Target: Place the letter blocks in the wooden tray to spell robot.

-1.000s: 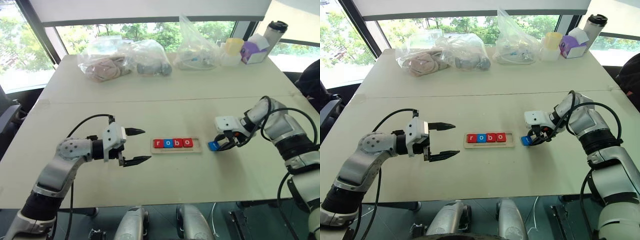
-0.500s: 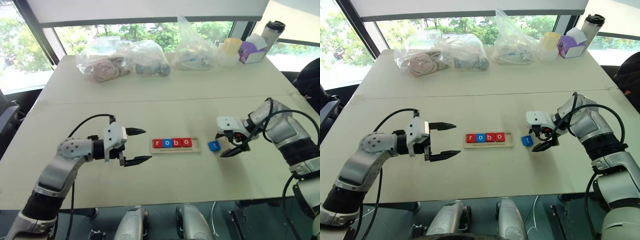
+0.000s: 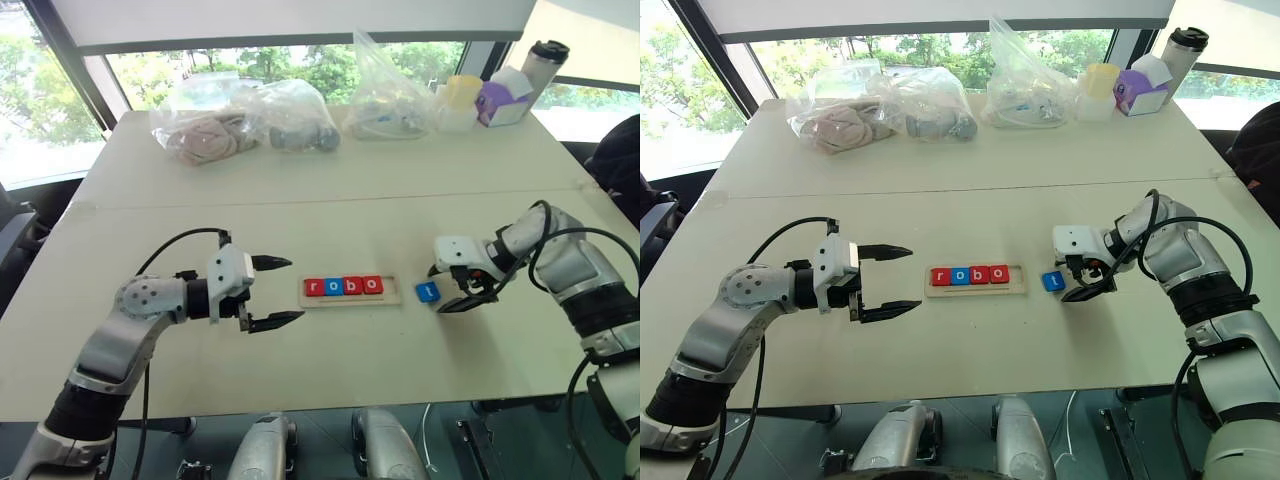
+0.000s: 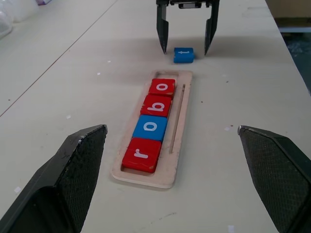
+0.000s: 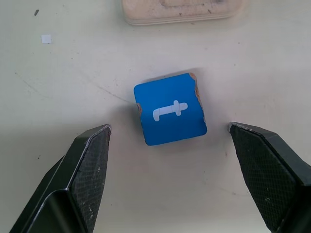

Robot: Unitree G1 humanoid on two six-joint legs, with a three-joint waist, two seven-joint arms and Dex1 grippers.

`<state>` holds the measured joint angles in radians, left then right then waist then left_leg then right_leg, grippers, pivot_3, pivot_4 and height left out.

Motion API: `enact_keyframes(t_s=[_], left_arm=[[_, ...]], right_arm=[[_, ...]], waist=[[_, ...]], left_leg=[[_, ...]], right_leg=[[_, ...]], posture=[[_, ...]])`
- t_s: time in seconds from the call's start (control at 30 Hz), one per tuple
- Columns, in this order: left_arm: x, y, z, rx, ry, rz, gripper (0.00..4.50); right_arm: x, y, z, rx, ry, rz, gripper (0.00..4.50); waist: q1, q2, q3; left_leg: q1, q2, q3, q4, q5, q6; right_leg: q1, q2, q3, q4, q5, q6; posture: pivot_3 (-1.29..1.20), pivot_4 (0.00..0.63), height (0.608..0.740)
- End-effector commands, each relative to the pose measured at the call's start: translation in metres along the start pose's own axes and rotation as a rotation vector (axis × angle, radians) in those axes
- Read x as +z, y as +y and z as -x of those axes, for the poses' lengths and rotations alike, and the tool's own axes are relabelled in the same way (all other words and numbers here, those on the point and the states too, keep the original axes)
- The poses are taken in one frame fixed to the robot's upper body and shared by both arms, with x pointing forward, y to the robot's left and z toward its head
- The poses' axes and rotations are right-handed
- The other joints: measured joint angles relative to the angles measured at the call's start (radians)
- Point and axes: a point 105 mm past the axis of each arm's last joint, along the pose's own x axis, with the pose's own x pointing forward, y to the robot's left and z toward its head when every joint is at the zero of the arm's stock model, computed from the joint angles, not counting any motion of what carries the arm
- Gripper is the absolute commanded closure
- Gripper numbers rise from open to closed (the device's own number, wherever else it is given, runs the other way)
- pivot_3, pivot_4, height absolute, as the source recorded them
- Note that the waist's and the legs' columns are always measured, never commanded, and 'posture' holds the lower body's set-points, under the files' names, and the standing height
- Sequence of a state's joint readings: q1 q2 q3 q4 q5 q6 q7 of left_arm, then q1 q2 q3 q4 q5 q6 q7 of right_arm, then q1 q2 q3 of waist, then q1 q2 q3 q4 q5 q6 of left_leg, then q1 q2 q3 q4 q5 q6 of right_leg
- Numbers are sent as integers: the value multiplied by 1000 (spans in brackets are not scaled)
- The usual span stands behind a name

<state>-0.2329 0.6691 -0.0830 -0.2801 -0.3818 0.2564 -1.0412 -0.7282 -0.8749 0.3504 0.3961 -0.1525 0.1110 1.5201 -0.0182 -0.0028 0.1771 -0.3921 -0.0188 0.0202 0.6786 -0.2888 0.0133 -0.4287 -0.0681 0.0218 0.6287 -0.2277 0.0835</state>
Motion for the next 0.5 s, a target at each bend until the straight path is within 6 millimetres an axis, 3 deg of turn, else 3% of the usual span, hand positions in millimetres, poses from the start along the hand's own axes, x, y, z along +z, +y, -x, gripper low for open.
enact_keyframes(t_s=[0.03, 0.27, 0.37, 0.5], left_arm=[[10, 1, 1, 7, -21, -36, 0], [10, 1, 1, 4, -21, -37, 0], [10, 1, 1, 3, -22, -36, 0], [11, 2, 1, 0, -22, -40, 0]], right_arm=[[7, 0, -1, -25, -32, 35, 545], [10, 2, -4, -44, -48, 51, 545], [12, 3, -4, -43, -53, 54, 1364], [12, 4, -5, -42, -45, 46, 3391]], waist=[[0, 0, 0], [1, 0, 0], [0, 0, 0], [0, 0, 0]], left_leg=[[0, 0, 0, 0, 0, 0], [0, 0, 0, 0, 0, 0], [0, 0, 0, 0, 0, 0], [0, 0, 0, 0, 0, 0]], right_leg=[[0, 0, 0, 0, 0, 0], [0, 0, 0, 0, 0, 0], [0, 0, 0, 0, 0, 0], [0, 0, 0, 0, 0, 0]], posture=[[0, 150, 740], [0, 150, 740], [0, 150, 740], [0, 150, 740]])
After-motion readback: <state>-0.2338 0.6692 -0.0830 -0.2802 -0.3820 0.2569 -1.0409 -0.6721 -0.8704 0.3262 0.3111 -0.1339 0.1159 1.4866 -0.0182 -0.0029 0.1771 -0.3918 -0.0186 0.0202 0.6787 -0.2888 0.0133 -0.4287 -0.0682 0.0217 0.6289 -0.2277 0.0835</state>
